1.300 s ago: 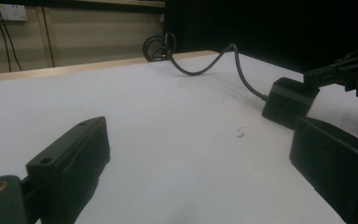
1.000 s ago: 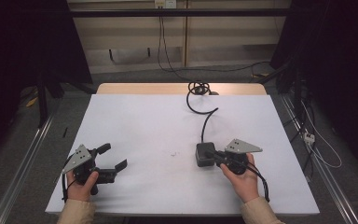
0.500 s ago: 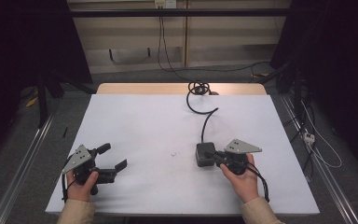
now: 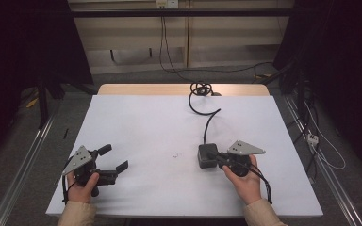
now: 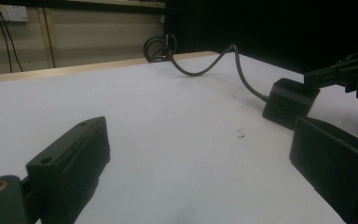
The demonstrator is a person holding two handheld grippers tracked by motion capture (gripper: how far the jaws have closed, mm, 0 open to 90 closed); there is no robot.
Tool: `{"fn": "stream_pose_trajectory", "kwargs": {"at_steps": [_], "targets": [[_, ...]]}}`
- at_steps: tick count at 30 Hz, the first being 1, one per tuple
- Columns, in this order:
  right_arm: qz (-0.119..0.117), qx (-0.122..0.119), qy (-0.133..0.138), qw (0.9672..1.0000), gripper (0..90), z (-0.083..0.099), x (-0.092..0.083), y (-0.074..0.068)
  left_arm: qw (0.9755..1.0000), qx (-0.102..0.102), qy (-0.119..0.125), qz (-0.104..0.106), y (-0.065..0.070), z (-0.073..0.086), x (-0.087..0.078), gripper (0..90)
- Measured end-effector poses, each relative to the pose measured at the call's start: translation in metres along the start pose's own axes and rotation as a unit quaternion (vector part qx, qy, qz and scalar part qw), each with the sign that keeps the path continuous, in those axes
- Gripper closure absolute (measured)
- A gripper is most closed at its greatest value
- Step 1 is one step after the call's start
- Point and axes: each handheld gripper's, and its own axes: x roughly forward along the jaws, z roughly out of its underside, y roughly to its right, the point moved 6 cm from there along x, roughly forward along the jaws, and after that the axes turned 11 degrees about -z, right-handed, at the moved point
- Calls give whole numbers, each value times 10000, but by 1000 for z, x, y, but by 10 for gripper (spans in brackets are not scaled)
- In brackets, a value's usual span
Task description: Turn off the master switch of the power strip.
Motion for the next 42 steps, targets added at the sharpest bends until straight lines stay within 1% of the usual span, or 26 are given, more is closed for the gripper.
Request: {"fn": "stream_pose_trajectory", "kwargs": {"at_steps": [12, 34, 37, 39, 40, 42], "targets": [[-17, 50, 4, 10000, 900, 0, 0, 0, 10000, -14, 16, 4, -1, 0, 0, 49], [-14, 25, 29, 10000, 900, 0, 0, 0, 10000, 13, 8, -6, -1, -1, -1, 49], [-48, 53, 70, 10000, 900, 0, 0, 1, 10000, 0, 23, -14, -1, -1, -2, 48], [-81, 114, 169, 9998, 900, -2, 0, 0, 10000, -4, 35, -17, -1, -1, -2, 49], [-72, 81, 114, 9999, 900, -3, 0, 0, 10000, -5, 34, -25, -2, -1, -2, 49], [-64, 66, 106, 9999, 900, -3, 0, 0, 10000, -7, 31, -28, -2, -1, -2, 49]]}}
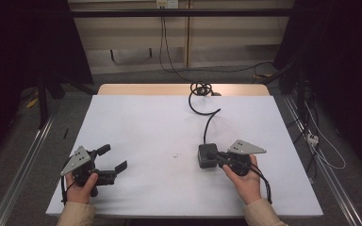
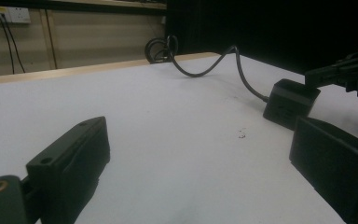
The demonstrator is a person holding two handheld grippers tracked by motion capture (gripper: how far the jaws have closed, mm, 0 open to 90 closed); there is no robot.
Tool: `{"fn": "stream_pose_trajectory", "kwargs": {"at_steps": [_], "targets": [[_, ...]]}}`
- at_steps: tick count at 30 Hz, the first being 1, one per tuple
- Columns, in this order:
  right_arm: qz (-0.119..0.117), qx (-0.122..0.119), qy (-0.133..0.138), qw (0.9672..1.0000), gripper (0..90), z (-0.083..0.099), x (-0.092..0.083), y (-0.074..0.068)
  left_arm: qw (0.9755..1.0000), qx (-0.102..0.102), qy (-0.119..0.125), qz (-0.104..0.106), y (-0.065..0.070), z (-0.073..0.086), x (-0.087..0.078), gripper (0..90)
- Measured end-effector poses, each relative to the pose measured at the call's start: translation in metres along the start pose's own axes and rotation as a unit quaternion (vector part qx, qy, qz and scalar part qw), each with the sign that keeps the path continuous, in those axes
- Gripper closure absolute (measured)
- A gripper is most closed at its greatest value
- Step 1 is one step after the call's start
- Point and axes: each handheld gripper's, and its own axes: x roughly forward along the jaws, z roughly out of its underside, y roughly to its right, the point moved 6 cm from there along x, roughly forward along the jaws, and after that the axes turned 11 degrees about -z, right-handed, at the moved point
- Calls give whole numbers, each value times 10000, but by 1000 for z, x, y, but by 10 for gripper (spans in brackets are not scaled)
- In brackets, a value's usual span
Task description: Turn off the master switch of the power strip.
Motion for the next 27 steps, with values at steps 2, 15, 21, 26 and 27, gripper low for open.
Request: {"fn": "stream_pose_trajectory", "kwargs": {"at_steps": [2, 15, 21, 26, 27], "targets": [[-2, 28, 1, 10000, 900, 0, 0, 0, 10000, 13, 3, 9, 0, 0, 0, 48], [-19, 33, 51, 10000, 786, -3, 1, 1, 10000, -10, -10, -34, -1, 1, -2, 49], [-103, 58, 163, 9998, 544, -6, -2, -1, 10000, -24, 5, -21, 0, 0, 0, 49], [-150, 113, 344, 9992, 350, -9, -7, -2, 10000, 9, -3, 0, 2, 0, 1, 49], [-145, 127, 354, 9992, 331, -9, -8, -1, 10000, 4, -2, 6, 2, 0, 1, 49]]}}
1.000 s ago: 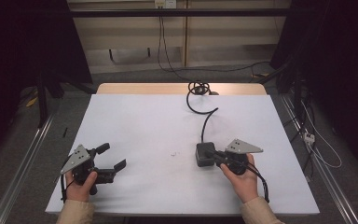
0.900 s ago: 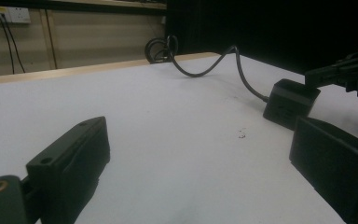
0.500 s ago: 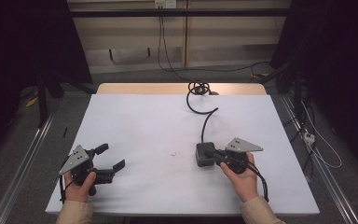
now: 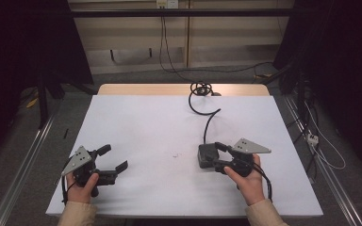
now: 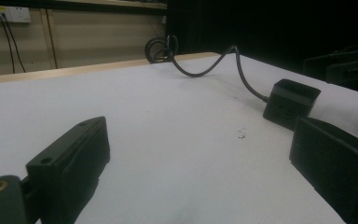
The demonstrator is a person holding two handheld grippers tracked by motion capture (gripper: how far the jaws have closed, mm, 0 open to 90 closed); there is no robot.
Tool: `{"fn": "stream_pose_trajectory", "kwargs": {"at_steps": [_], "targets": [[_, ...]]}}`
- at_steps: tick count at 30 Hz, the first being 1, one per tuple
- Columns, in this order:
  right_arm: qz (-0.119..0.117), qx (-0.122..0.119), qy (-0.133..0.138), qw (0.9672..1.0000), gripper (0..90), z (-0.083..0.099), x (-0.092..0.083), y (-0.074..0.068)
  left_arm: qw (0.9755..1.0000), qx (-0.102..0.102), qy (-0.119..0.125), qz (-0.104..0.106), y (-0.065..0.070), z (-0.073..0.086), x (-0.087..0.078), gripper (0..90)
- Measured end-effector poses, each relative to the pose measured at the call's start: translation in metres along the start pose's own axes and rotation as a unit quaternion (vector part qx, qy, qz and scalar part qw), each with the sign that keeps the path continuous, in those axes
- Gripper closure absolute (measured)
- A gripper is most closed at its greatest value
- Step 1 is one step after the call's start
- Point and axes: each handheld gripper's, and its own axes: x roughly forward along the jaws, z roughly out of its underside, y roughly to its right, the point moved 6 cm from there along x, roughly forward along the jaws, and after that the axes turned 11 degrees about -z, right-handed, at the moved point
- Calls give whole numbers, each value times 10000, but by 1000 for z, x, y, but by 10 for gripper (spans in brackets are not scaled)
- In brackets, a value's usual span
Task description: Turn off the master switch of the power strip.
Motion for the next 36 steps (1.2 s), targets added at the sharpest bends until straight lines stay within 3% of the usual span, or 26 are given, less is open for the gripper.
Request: {"fn": "stream_pose_trajectory", "kwargs": {"at_steps": [8, 36], "targets": [[-24, 20, 138, 9999, 186, -1, -9, 3, 10000, 3, -19, -10, -1, 1, 0, 48], [202, -89, 218, 9995, 140, 13, -47, 13, 10000, 14, -49, 11, -1, 1, 4, 48]]}}
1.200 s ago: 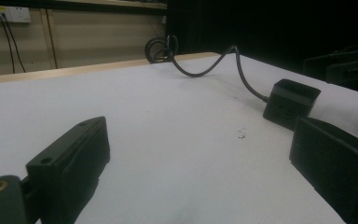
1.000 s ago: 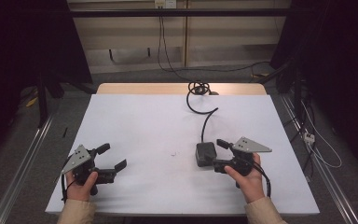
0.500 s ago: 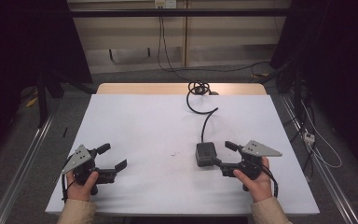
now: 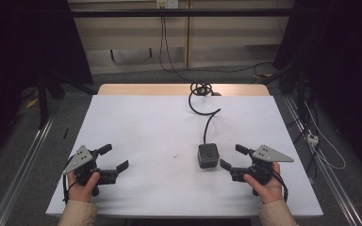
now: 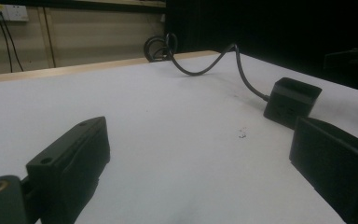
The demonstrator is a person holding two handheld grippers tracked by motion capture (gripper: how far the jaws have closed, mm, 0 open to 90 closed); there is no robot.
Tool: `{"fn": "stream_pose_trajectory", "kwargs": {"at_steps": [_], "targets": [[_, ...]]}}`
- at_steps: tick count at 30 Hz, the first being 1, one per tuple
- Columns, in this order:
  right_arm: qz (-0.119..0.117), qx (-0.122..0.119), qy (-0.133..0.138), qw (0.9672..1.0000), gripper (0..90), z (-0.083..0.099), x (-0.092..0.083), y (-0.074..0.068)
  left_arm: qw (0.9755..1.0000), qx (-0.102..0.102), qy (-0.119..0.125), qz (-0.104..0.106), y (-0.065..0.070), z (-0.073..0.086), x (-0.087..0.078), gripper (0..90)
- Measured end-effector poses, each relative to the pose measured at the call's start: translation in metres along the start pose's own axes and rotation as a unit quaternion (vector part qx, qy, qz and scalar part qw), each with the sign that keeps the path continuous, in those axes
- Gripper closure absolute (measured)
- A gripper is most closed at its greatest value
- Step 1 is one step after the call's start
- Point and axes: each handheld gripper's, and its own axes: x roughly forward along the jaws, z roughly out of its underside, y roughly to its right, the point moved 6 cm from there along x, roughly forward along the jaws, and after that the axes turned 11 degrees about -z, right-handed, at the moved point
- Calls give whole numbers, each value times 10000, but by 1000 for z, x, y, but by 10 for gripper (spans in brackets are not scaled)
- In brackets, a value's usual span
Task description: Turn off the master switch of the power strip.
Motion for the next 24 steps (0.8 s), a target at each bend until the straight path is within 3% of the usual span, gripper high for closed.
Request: {"fn": "stream_pose_trajectory", "kwargs": {"at_steps": [24], "targets": [[206, 6, -145, 9997, 137, 16, -19, 10, 10000, -1, 14, -10, 0, -1, 0, 48]]}}
